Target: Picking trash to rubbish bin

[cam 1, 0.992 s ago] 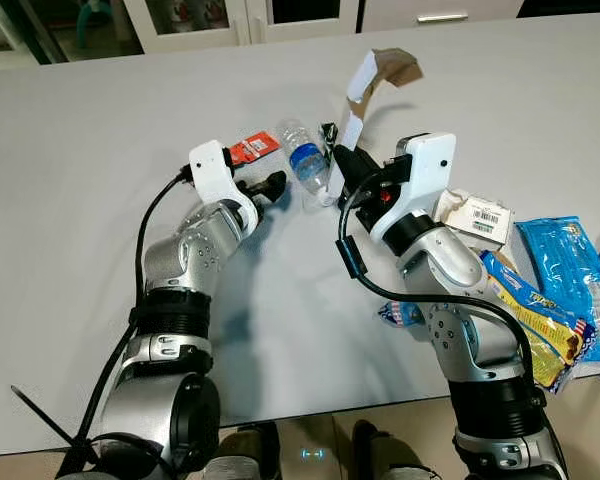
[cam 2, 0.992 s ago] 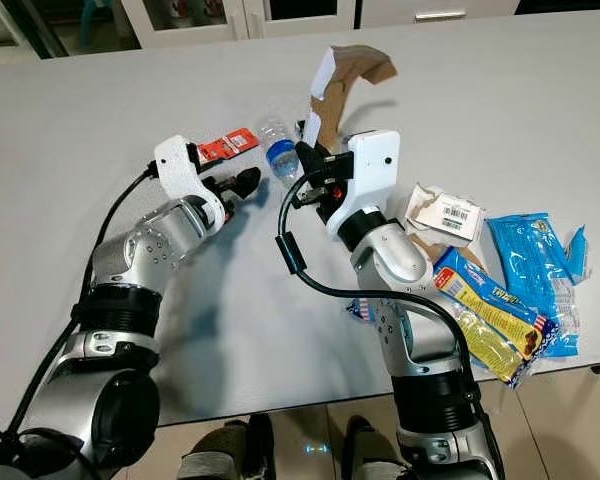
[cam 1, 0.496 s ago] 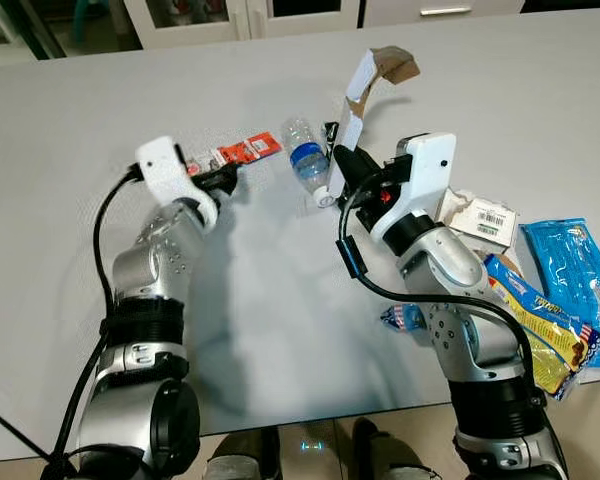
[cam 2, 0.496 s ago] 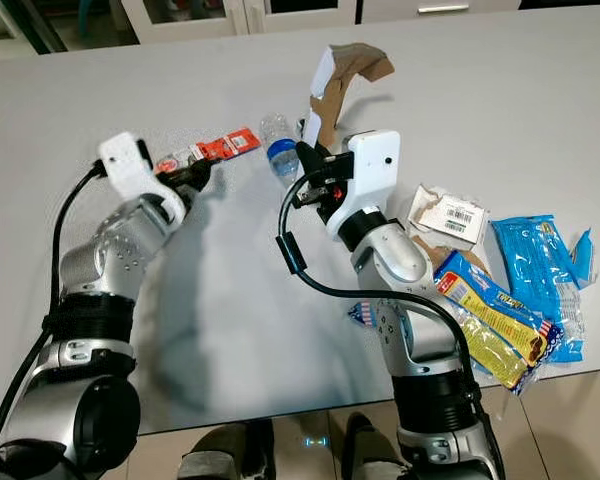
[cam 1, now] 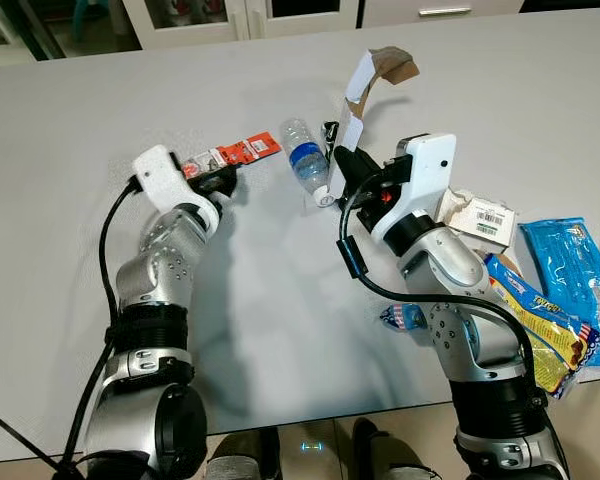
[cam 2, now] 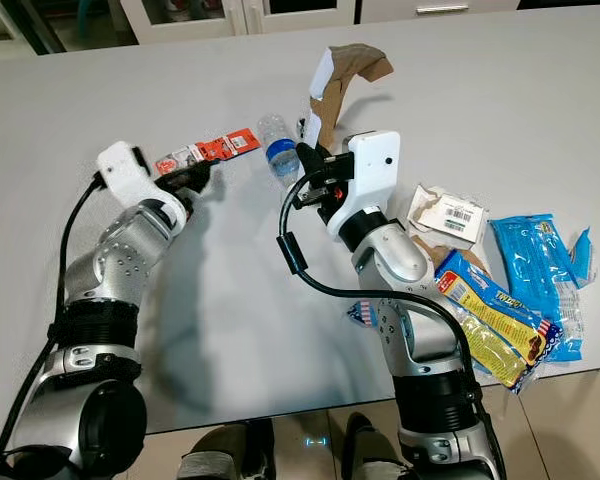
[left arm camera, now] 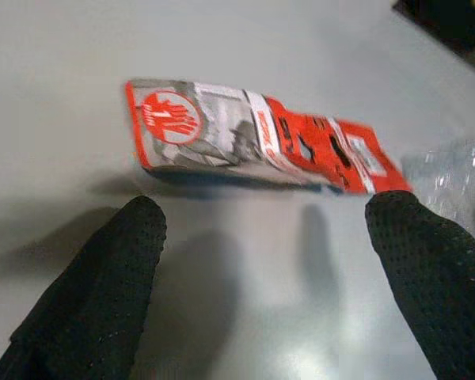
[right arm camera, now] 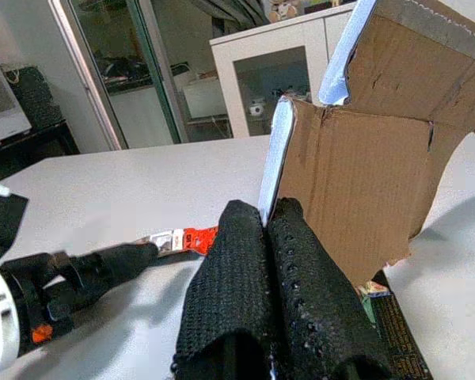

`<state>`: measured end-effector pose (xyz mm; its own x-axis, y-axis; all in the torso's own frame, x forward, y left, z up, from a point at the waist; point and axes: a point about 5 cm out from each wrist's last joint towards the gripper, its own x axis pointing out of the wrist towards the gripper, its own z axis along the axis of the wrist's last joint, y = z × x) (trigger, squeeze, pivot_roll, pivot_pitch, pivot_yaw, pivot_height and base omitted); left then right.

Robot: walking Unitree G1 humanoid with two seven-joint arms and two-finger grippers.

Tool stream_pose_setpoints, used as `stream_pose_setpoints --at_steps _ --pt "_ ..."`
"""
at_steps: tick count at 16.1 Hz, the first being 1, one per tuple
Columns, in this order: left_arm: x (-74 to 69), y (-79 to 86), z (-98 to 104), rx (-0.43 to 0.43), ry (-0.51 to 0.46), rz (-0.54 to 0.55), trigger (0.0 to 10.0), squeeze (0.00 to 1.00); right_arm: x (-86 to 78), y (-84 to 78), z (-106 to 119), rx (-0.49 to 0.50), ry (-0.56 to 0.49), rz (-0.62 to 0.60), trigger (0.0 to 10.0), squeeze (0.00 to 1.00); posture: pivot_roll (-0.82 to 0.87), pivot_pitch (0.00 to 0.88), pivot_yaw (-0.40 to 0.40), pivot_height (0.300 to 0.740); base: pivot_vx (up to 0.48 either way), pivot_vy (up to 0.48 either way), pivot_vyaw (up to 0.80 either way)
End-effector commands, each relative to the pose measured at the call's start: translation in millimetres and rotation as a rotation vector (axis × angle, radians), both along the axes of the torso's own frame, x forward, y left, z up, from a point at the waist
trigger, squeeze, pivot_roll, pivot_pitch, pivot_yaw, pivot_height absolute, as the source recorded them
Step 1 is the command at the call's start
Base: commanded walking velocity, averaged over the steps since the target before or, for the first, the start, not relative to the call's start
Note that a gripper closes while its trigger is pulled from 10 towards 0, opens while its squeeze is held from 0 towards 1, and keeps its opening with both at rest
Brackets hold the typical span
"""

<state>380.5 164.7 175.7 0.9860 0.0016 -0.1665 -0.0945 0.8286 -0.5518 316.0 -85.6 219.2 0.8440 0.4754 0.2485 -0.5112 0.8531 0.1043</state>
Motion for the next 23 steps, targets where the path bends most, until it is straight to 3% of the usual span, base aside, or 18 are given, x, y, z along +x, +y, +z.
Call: stream_pose_setpoints --at_steps 1,9,10,11,23 --pt "1.7 5.7 -5.0 -0.07 0.008 0.052 10.0 0.0 -2.9 -0.3 3.8 0.001 -0.012 0.001 10.0 0.0 -0.08 0.234 0.073 0.74 0.0 0.0 0.0" --pt "5.9 14.4 -18.8 -0.095 -0.003 0.117 10.0 0.0 -9.0 -3.2 3.4 -0.004 0.0 0.002 10.0 0.0 -0.1 0.269 0.06 0.74 0.0 0.0 0.0" --pt "6.6 14.8 -22.7 -0.09 0.004 0.108 1.6 0.0 -10.7 -4.1 2.4 -0.008 0.007 0.001 10.0 0.0 -0.11 0.277 0.058 0.74 0.0 0.0 0.0" --pt "7.1 14.5 -23.0 -0.104 -0.002 0.106 0.0 0.0 -11.6 -4.5 2.1 -0.009 0.01 0.0 10.0 0.0 -0.11 0.283 0.058 0.74 0.0 0.0 0.0" --pt "9.8 17.1 -25.7 -0.094 -0.012 0.103 0.0 0.0 -12.8 -5.1 1.4 -0.016 0.026 -0.001 10.0 0.0 -0.11 0.288 0.056 0.74 0.0 0.0 0.0"
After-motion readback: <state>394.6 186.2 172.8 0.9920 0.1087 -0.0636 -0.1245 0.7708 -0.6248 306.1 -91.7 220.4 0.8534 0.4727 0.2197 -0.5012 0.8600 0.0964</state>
